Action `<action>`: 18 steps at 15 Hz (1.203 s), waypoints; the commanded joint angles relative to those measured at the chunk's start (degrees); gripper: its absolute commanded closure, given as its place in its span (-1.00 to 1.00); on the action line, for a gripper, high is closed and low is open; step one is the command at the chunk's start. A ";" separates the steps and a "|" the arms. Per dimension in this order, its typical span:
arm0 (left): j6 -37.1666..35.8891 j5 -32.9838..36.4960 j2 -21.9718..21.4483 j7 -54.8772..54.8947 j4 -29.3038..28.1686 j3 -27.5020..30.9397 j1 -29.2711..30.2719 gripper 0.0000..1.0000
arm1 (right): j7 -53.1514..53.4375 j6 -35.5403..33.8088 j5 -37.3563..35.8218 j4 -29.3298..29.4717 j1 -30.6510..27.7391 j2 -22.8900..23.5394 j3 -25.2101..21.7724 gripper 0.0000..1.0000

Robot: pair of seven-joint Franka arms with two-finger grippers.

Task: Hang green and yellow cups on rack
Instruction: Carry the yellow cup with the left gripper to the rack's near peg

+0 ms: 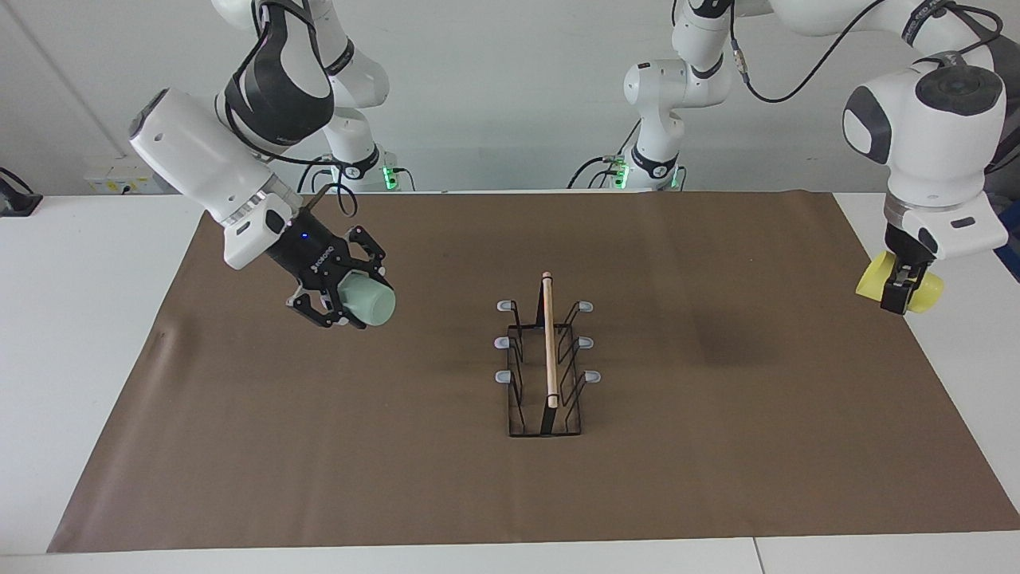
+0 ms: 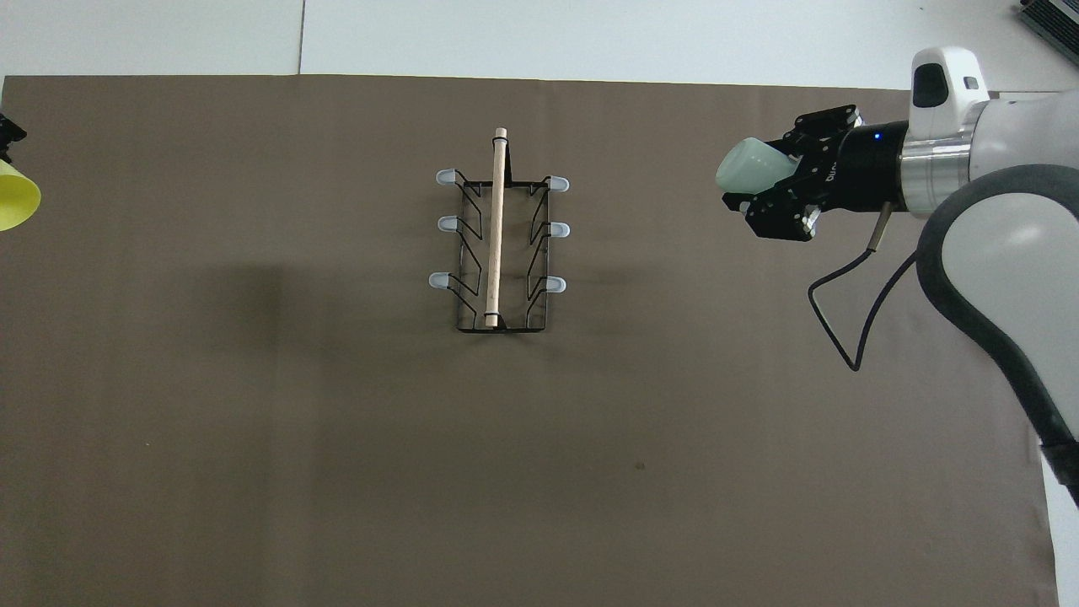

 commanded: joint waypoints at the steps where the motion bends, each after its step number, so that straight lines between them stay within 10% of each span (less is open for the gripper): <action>1: -0.41 6.09 -2.70 -7.60 -3.49 -0.06 -1.01 1.00 | -0.80 -0.90 1.75 -0.92 -1.09 -1.02 0.52 1.00; 18: -14.21 36.85 -3.50 -69.39 -14.12 -36.34 -1.01 1.00 | -0.80 -1.17 1.84 -0.92 -1.01 -1.02 0.52 1.00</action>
